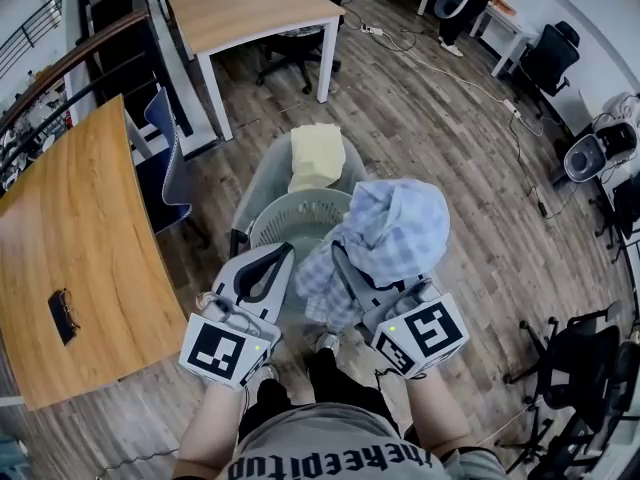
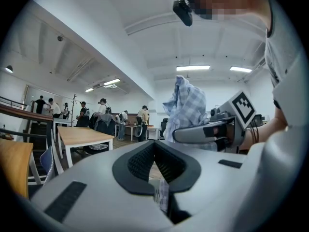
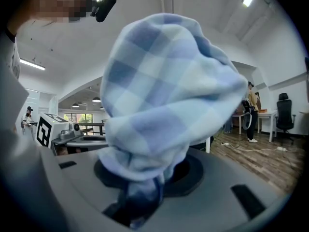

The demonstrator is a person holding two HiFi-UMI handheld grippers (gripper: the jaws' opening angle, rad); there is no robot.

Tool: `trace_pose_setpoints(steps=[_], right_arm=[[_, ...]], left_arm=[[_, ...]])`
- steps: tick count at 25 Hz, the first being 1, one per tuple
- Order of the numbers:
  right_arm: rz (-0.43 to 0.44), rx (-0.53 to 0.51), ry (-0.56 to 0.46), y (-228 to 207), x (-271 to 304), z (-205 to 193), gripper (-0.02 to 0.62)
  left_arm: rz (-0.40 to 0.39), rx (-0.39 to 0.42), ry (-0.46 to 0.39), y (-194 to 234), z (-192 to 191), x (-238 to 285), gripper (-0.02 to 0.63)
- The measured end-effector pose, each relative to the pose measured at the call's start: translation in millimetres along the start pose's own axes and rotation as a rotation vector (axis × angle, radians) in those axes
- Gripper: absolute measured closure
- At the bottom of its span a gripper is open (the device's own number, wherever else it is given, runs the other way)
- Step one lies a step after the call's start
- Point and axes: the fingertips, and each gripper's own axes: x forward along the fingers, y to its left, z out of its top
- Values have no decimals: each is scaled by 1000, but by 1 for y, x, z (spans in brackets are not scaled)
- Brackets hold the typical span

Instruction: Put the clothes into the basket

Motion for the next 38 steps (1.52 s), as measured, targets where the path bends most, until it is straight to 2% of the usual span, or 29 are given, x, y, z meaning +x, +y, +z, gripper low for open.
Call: trace_pose_setpoints(steps=[8, 26, 38], right_arm=[[73, -3, -16, -11, 9, 11, 434], [186, 0, 20, -34, 41, -2, 433], [205, 25, 166, -46, 68, -79, 431]], left_arm=[[73, 1, 3, 4, 3, 8, 592], [205, -22, 40, 19, -16, 22, 592], [246, -73, 102, 28, -42, 28, 592]])
